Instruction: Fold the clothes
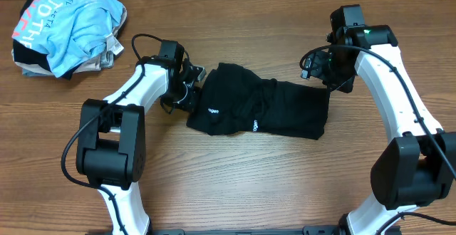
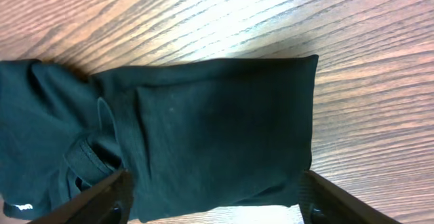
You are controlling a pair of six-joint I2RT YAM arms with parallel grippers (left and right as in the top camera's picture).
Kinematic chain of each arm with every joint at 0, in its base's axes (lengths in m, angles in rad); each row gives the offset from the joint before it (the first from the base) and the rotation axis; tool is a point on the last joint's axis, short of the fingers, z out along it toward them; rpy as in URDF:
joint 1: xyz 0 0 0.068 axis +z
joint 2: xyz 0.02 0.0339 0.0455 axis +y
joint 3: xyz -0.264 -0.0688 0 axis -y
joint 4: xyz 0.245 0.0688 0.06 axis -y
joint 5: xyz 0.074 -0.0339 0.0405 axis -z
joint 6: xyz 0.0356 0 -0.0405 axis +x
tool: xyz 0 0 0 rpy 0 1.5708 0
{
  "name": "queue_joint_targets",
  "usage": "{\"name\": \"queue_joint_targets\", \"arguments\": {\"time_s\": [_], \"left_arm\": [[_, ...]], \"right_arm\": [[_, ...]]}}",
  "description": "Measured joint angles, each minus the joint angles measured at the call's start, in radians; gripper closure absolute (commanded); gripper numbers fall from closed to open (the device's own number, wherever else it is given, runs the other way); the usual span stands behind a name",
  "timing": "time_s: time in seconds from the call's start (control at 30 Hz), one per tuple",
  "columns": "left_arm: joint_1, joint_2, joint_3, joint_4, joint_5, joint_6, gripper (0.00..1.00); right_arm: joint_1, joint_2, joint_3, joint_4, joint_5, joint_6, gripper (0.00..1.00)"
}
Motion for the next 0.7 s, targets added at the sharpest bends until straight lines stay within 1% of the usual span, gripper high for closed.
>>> {"name": "queue_joint_targets", "arguments": {"time_s": [0.07, 0.1, 0.13, 0.2, 0.23, 0.37, 0.47, 0.7], "left_arm": [[0.002, 0.003, 0.019, -0.057, -0.001, -0.026, 0.96], [0.008, 0.008, 0.043, -0.099, -0.001, -0.039, 0.96], [0.013, 0.014, 0.072, -0.135, -0.001, -0.053, 0.96], [0.028, 0.021, 0.146, -0.210, -0.001, -0.070, 0.96], [0.038, 0.021, 0.190, -0.248, -0.001, -0.076, 0.96], [0.074, 0.021, 0.382, -0.399, -0.010, -0.090, 0.96], [0.080, 0.021, 0.472, -0.466, -0.042, -0.099, 0.96], [0.059, 0.021, 0.539, -0.556, -0.085, -0.100, 0.96]], "right_arm": [[0.000, 0.000, 0.000, -0.009, 0.000, -0.001, 0.28], [0.000, 0.000, 0.000, -0.012, 0.000, 0.000, 0.35], [0.000, 0.000, 0.000, -0.013, 0.000, -0.005, 0.49], [0.000, 0.000, -0.003, -0.009, 0.000, -0.003, 0.84], [0.000, 0.000, -0.009, -0.005, 0.000, 0.001, 0.96], [0.001, 0.000, -0.066, 0.022, -0.005, 0.013, 0.96], [0.005, 0.000, -0.132, 0.074, -0.024, 0.018, 0.96], [0.021, 0.000, -0.313, 0.281, -0.123, 0.024, 0.96]]}}
